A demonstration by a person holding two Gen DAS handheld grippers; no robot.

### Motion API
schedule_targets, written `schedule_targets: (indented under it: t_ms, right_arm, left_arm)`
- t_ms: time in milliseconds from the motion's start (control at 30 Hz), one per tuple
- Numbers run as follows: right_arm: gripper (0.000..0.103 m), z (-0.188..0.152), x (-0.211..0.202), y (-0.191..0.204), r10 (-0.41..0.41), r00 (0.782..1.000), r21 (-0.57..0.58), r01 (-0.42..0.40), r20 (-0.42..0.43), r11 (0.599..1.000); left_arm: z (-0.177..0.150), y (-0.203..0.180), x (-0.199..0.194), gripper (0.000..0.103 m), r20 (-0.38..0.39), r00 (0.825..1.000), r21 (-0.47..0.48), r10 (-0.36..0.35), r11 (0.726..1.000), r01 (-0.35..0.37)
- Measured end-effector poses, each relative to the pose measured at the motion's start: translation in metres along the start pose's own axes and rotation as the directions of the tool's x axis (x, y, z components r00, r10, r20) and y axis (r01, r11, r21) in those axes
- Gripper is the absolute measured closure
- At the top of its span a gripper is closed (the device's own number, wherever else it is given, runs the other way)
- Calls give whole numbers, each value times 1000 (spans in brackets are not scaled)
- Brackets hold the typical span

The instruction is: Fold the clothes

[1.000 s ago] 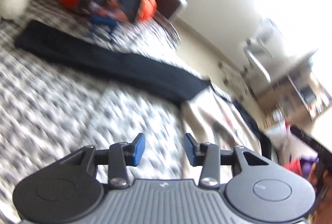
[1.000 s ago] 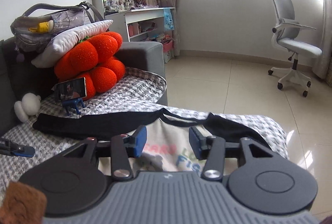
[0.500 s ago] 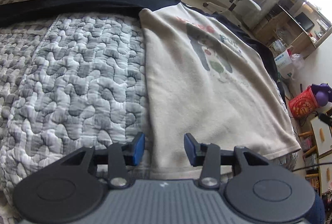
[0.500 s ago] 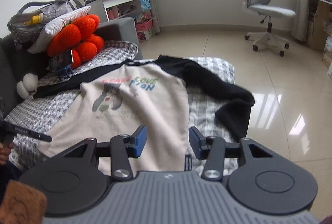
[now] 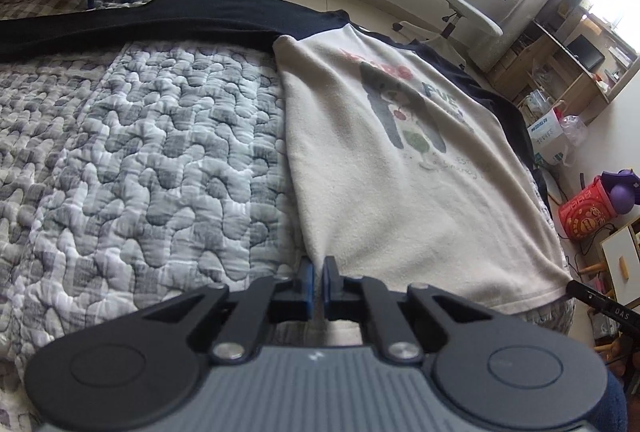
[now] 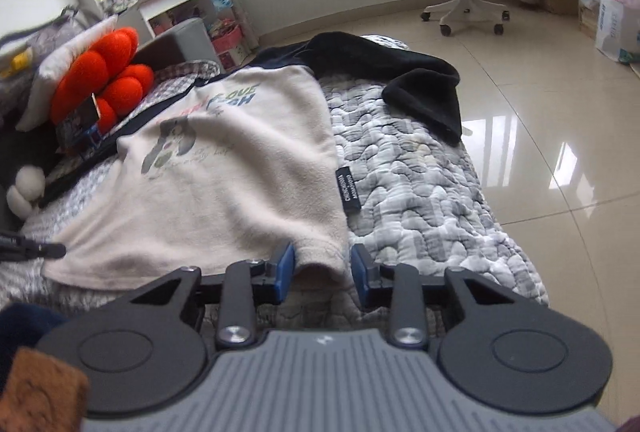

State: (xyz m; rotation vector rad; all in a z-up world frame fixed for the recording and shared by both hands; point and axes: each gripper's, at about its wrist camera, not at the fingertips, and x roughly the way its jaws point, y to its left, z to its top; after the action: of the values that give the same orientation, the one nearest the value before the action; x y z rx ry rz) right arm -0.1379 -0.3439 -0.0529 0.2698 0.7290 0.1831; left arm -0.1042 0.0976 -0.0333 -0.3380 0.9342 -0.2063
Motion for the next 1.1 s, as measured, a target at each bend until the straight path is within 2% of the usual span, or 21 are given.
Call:
schedule_targets:
  t_ms: [67, 133, 200, 267, 400, 533, 733, 800, 867, 933, 1100]
  right_arm:
    - [71, -2, -1, 3, -14, 1000, -11, 14, 7, 1000]
    - [94, -4, -1, 6, -27, 1000, -22, 28, 15, 999]
    - [94, -6, -2, 10, -39, 999, -32, 40, 23, 999]
    - [95, -2, -10, 15, -5, 999, -25, 6, 38, 1000]
    - [95, 3, -26, 24, 66, 996, -15, -66, 58, 998]
    - [95, -8, -13, 30, -13, 1000, -76, 13, 0, 997]
    - [94, -19, -7, 35, -34, 999, -103, 30, -29, 994]
    - [91, -16, -7, 36, -39, 999, -133, 34, -34, 990]
    - [88, -13, -10, 38, -48, 999, -158, 44, -21, 986]
    - [88, -8, -13, 36, -40, 999, -155, 39, -2, 987]
    - [88, 14, -20, 26, -51, 998, -124, 56, 47, 991]
  left_arm:
    - [0, 1, -2, 99, 6, 1000, -5, -1, 1000, 1]
    - [0, 2, -6, 99, 11, 1000, -11, -3, 1000, 4]
    - [2, 3, -15, 99, 26, 1000, -22, -16, 1000, 17]
    - [3, 4, -30, 99, 52, 998, -19, -24, 1000, 25]
    - [3, 3, -55, 99, 97, 995, 29, 20, 999, -23]
    - [-5, 1, -35, 98, 39, 994, 80, 102, 991, -105]
    - [-11, 4, -15, 97, -10, 986, 123, 166, 979, -164]
    - [-9, 8, -14, 89, -31, 987, 125, 155, 981, -150]
    - [-5, 13, -19, 71, -12, 986, 109, 167, 980, -164]
    - [0, 17, -25, 66, 21, 984, 88, 179, 980, -180]
    - [22, 23, -30, 61, 63, 976, 26, 209, 977, -211]
